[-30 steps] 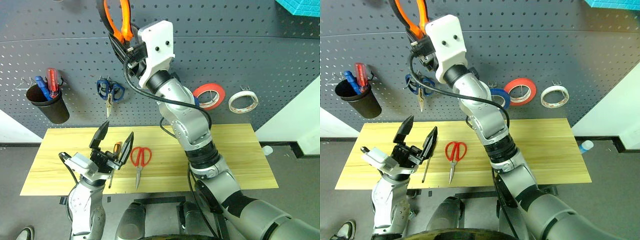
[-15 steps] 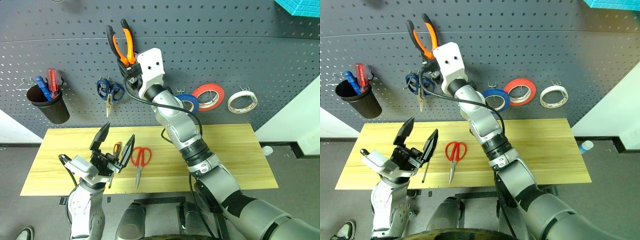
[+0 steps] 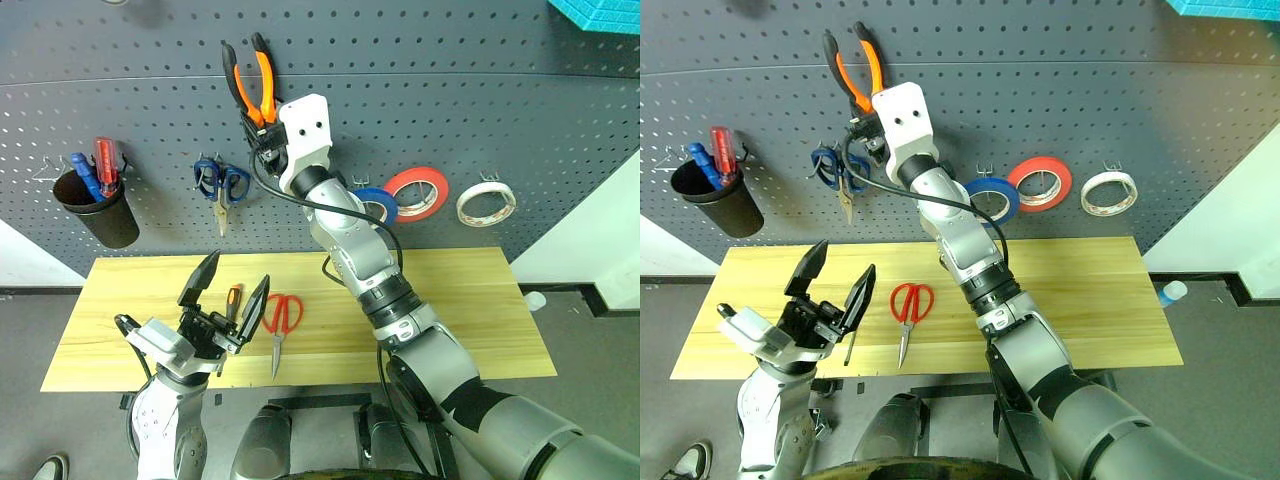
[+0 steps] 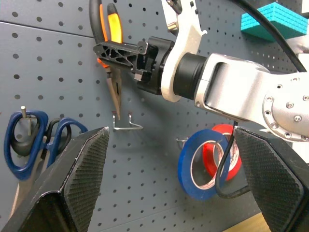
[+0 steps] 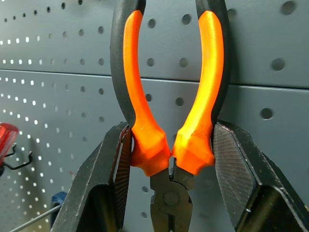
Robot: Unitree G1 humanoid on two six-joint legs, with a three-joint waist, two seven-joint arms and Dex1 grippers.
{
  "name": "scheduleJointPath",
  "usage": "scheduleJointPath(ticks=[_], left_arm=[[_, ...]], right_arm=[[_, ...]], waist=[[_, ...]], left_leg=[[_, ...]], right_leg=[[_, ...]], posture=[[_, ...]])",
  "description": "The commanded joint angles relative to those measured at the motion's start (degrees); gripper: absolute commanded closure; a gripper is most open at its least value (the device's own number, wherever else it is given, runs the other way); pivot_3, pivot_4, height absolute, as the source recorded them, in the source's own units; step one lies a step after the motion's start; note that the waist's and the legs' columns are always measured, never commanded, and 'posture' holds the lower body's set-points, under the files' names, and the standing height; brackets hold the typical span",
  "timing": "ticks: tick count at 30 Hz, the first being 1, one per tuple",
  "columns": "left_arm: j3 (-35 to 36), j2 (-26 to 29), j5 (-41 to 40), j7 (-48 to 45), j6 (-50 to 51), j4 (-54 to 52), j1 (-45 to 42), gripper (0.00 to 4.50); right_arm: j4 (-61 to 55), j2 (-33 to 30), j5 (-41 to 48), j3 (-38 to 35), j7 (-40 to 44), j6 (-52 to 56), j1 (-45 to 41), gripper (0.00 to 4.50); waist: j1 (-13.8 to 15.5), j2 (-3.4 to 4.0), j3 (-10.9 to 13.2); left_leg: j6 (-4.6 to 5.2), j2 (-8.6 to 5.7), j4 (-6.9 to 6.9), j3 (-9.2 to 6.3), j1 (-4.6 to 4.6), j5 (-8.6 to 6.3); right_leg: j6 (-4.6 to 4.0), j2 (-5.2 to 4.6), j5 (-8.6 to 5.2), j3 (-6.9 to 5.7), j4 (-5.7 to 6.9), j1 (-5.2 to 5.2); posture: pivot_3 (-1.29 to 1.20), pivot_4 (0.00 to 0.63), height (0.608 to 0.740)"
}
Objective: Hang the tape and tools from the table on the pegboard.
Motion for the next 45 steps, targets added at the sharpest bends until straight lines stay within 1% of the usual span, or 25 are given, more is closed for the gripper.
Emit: scheduleJointPath(ticks=[1,14,24,37,45], left_arm=[[-0.4,0.6,-0.5,0.2,-1.1,-3.1,0.6,0.17],[-1.0,1.9,-0.9,1.0,0.0,-5.9,2.4,0.17],[-1.3,2.5,-1.0,1.6,0.4,-7.3,3.4,0.17],[-1.5,3.3,-1.0,2.2,0.6,-7.9,3.5,0.17],[-1.5,3.5,-1.0,2.2,0.3,-7.4,3.4,0.17]], right_arm=[[-1.2,3.6,-0.9,-1.2,-1.5,-2.3,-1.4,2.38],[1.5,4.1,-2.9,-0.9,-3.4,-1.0,0.1,2.38],[2.6,4.3,-2.8,-0.9,-3.9,-0.3,1.0,2.38],[-0.3,4.5,-2.7,1.4,-4.0,1.9,5.1,2.39],[-2.7,4.8,-2.3,3.2,-3.7,4.1,7.9,2.39]], waist=[[0.0,0.05,0.0],[-0.1,0.19,0.1],[-0.1,0.47,0.5],[-0.2,0.67,1.3],[-0.3,0.69,1.4]], left_leg=[[0.0,0.0,0.0,0.0,0.0,0.0],[0.01,0.0,-0.02,0.0,0.01,0.0],[0.01,0.0,-0.02,0.0,0.03,0.0],[0.01,0.0,-0.02,-0.01,0.01,0.0],[0.01,0.0,-0.07,-0.01,-0.04,-0.01]], right_leg=[[0.0,0.0,0.0,0.0,0.0,0.0],[-0.04,0.0,-0.04,0.01,-0.02,0.0],[-0.1,0.01,-0.11,0.04,-0.02,0.01],[-0.12,0.01,-0.19,0.04,-0.03,-0.01],[-0.11,0.01,-0.22,0.05,-0.09,-0.04]], posture=[[0.34,0.148,0.74],[0.35,0.165,0.74],[0.35,0.172,0.74],[0.35,0.184,0.74],[0.34,0.184,0.74]])
